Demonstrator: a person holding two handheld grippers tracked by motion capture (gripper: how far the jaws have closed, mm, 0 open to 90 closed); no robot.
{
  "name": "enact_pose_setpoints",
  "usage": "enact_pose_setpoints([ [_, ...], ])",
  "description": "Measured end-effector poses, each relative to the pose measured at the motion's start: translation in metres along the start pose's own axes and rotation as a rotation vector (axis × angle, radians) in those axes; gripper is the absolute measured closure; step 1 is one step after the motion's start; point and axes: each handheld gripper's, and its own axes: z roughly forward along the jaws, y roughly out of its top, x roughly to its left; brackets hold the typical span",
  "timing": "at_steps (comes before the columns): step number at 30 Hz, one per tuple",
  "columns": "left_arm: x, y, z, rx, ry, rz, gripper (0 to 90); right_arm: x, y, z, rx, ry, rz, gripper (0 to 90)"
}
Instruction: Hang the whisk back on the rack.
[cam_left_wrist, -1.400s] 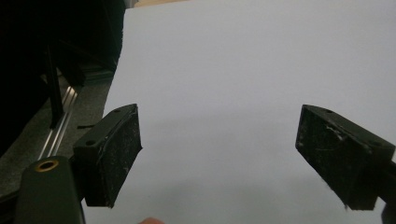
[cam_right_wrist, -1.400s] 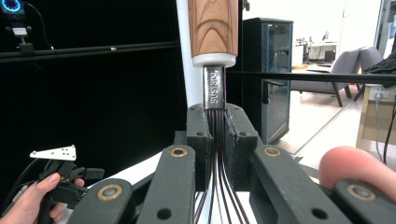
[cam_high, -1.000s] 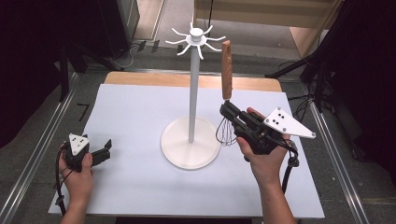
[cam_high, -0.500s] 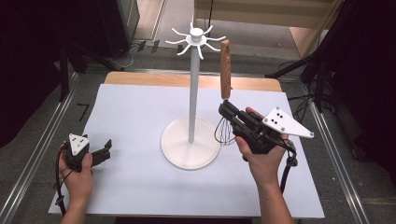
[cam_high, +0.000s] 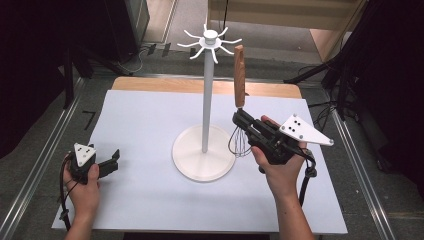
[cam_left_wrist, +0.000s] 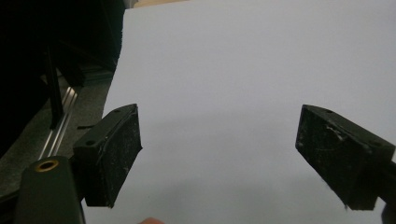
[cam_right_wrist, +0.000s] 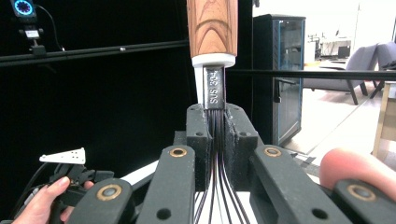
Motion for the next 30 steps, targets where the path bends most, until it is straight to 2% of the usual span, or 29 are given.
enact_pose_setpoints([
  [11, 0.0, 0.0, 0.0, 0.0, 0.0, -0.001, 15.0, 0.0, -0.004, 0.007, 0.016, 0.007, -0.002, 83.1],
  [30, 0.0, 0.0, 0.0, -0.002, 0.0, -0.002, 15.1, 0.0, -0.01, 0.017, 0.011, 0.005, -0.005, 83.1],
])
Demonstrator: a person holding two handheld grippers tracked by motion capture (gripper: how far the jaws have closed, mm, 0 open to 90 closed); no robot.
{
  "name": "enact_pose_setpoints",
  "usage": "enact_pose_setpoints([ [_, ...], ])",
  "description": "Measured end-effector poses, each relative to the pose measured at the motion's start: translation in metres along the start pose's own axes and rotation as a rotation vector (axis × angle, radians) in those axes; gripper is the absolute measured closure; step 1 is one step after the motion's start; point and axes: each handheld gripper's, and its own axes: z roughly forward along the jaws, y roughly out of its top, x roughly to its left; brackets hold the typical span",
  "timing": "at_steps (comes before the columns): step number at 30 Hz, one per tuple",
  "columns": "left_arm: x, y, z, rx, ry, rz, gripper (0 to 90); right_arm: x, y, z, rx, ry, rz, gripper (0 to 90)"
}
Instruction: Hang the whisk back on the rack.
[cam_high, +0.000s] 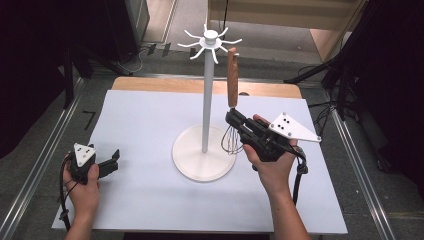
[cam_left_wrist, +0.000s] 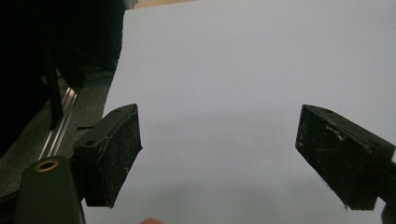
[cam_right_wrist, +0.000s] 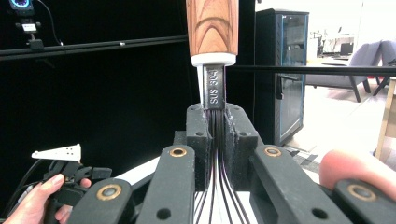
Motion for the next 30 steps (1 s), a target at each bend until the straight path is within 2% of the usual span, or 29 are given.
enact_pose_setpoints([
  [14, 0.0, 0.0, 0.0002, -0.001, -0.001, 0.0, 15.0, 0.0004, 0.0008, 0.0078, 0.027, -0.001, 0.004, 81.5],
  [21, 0.0001, 0.0, 0.0002, -0.001, -0.002, -0.002, 15.0, 0.0007, -0.0001, 0.0083, 0.056, -0.005, 0.006, 78.3],
  [30, 0.0, 0.0, 0.0002, 0.0, -0.001, 0.001, 15.0, 0.0001, -0.0019, 0.0077, 0.064, 0.0, 0.015, 76.4],
])
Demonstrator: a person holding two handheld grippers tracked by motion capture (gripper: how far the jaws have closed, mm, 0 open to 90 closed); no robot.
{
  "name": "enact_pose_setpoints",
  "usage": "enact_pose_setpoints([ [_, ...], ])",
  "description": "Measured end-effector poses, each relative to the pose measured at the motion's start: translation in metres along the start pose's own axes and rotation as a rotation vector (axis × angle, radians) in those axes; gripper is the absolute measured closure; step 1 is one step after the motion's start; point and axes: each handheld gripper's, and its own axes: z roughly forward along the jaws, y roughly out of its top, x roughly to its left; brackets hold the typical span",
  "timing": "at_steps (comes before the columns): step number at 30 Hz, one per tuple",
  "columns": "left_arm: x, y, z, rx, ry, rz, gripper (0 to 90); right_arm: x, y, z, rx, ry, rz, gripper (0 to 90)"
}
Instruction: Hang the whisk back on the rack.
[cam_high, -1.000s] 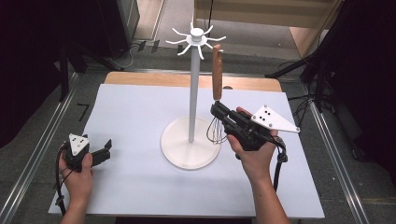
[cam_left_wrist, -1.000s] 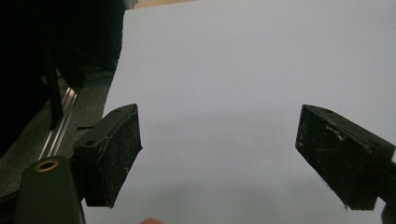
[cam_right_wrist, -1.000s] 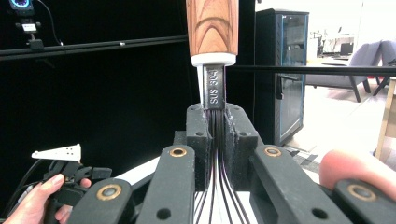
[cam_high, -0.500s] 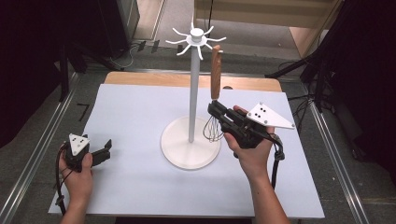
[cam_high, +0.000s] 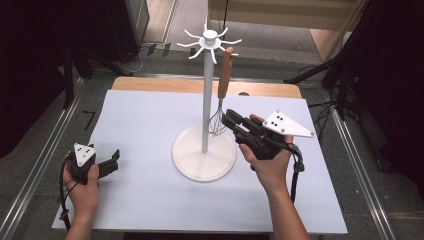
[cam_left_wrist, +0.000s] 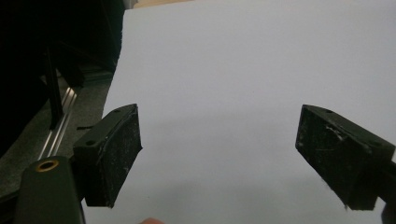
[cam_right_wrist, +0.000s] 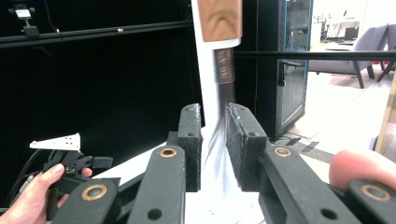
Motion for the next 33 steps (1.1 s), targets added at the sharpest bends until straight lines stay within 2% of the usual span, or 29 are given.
enact_pose_setpoints([
  [5, 0.0, 0.0, 0.0, -0.001, 0.0, -0.001, 15.0, -0.002, -0.003, -0.002, 0.006, -0.021, -0.002, 69.4],
  [6, 0.0, 0.0, 0.0, -0.001, 0.0, -0.001, 15.1, -0.003, -0.004, -0.004, 0.011, -0.044, 0.0, 61.3],
  [8, 0.0, 0.0, 0.0, 0.0, 0.0, -0.001, 15.0, -0.004, -0.005, -0.006, 0.019, -0.07, 0.002, 51.7],
  [9, 0.0, 0.0, 0.0, -0.001, 0.0, -0.001, 15.0, -0.004, -0.005, -0.006, 0.019, -0.07, 0.002, 51.7],
  [10, 0.0, 0.0, 0.0, -0.001, 0.0, -0.001, 15.0, -0.004, -0.005, -0.007, 0.025, -0.077, 0.003, 47.6],
  [14, 0.0, 0.0, 0.0, 0.0, -0.001, 0.001, 15.0, -0.004, -0.008, -0.011, 0.041, -0.139, -0.023, 35.1],
  [19, 0.0, 0.0, 0.0, -0.001, -0.001, 0.0, 15.1, -0.01, -0.015, -0.015, 0.06, -0.222, -0.043, 24.7],
  [28, 0.0, 0.0, 0.0, 0.001, -0.002, 0.0, 15.1, -0.022, -0.027, -0.02, 0.093, -0.302, -0.048, 23.5],
  [33, 0.001, 0.0, 0.0, 0.0, -0.003, -0.004, 15.1, -0.033, -0.036, -0.026, 0.105, -0.369, -0.048, 21.8],
])
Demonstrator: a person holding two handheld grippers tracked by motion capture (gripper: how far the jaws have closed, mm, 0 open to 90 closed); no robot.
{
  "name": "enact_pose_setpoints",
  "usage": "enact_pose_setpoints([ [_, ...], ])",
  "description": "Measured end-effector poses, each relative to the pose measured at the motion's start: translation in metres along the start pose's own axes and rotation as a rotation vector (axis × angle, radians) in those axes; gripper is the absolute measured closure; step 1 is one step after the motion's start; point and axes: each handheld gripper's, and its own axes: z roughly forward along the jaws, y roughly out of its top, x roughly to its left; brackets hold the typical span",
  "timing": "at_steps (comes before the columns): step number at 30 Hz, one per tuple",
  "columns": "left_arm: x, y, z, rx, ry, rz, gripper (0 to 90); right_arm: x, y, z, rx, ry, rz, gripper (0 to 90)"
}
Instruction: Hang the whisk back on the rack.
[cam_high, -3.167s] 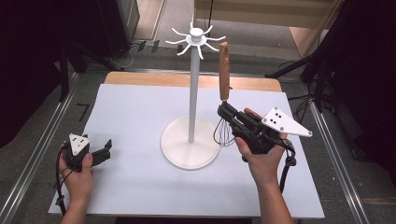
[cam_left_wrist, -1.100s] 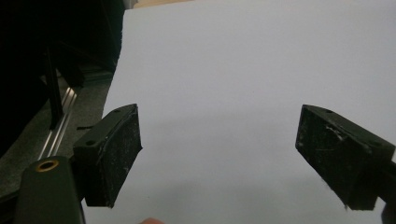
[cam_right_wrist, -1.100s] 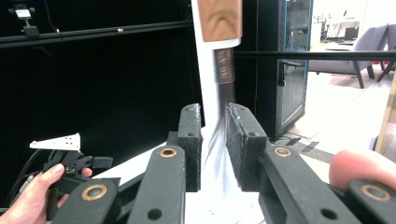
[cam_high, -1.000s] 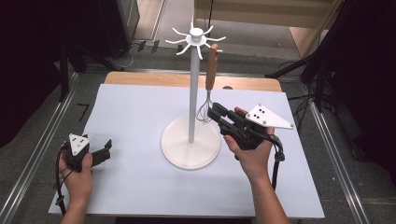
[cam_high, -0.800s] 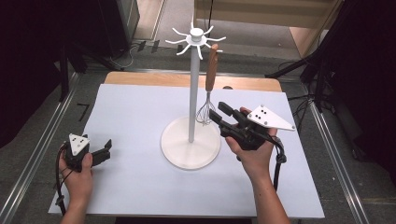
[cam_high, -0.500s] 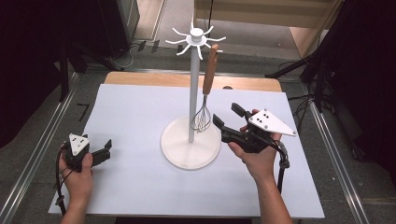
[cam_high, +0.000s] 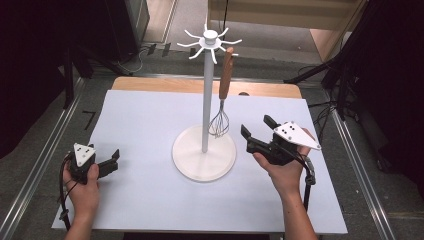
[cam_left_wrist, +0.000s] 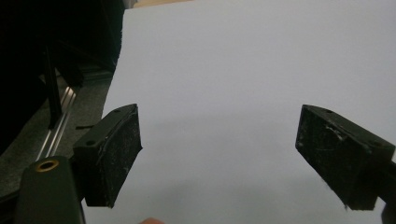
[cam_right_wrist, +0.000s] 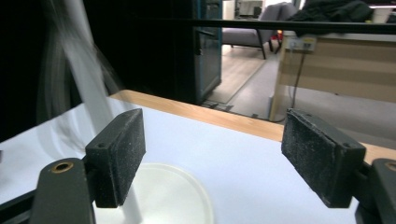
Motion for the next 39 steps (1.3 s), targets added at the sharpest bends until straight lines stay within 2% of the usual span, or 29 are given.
enact_pose_setpoints([
  [6, 0.0, 0.0, 0.0, 0.001, 0.0, 0.0, 15.1, -0.01, -0.01, 0.001, 0.024, -0.039, -0.001, 22.0],
  [7, 0.0, 0.0, 0.0, 0.001, 0.0, 0.0, 15.0, -0.014, -0.015, 0.002, 0.028, -0.063, -0.019, 22.4],
  [12, 0.0, 0.0, 0.0, 0.001, -0.001, 0.0, 15.1, -0.023, -0.026, 0.004, 0.049, -0.098, -0.025, 23.1],
  [19, 0.0, 0.0, 0.0, 0.003, -0.001, -0.001, 15.1, -0.044, -0.047, 0.004, 0.075, -0.151, -0.004, 23.5],
  [30, 0.001, 0.0, 0.0, 0.002, -0.001, -0.001, 15.0, -0.071, -0.073, 0.002, 0.118, -0.206, 0.033, 23.4],
  [39, 0.001, 0.0, 0.0, 0.002, -0.003, -0.003, 15.0, -0.086, -0.091, 0.0, 0.164, -0.238, 0.06, 23.7],
])
